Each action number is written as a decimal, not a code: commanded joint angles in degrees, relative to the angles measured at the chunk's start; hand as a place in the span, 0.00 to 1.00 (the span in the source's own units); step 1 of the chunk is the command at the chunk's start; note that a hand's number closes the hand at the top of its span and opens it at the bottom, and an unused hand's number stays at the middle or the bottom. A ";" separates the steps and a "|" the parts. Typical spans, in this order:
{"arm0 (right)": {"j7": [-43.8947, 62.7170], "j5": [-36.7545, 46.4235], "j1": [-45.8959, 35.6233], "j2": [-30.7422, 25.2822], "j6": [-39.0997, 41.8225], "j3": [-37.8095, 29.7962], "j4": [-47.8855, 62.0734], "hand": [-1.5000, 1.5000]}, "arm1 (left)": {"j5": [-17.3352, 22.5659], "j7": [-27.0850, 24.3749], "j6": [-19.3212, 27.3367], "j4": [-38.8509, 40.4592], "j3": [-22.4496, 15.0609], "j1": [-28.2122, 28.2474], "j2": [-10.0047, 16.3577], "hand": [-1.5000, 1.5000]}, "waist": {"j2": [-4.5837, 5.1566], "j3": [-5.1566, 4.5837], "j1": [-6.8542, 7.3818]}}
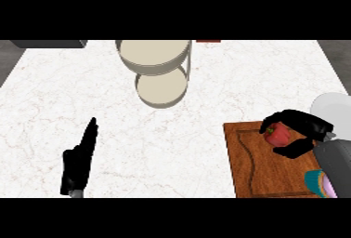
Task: Pick the bell pepper from the cutting board and place it in the tiered basket
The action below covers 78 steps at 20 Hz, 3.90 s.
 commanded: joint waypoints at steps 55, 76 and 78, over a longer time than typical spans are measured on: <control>65.06 3.52 -47.34 23.30 -15.24 -12.33 -17.73 1.00 | -2.07 1.05 -3.04 0.87 1.95 0.48 -1.93 0.50 | 0.54 -0.13 0.81; 53.13 0.76 -55.09 26.87 -41.06 -6.64 23.37 1.00 | -2.56 3.85 -4.25 0.08 2.47 -2.49 -2.12 0.50 | 0.85 -0.14 2.02; 51.85 -3.55 -52.99 26.87 -42.61 -7.73 23.53 1.00 | -3.25 1.20 -3.59 1.52 2.13 -0.51 -2.76 0.50 | 0.87 -0.13 2.19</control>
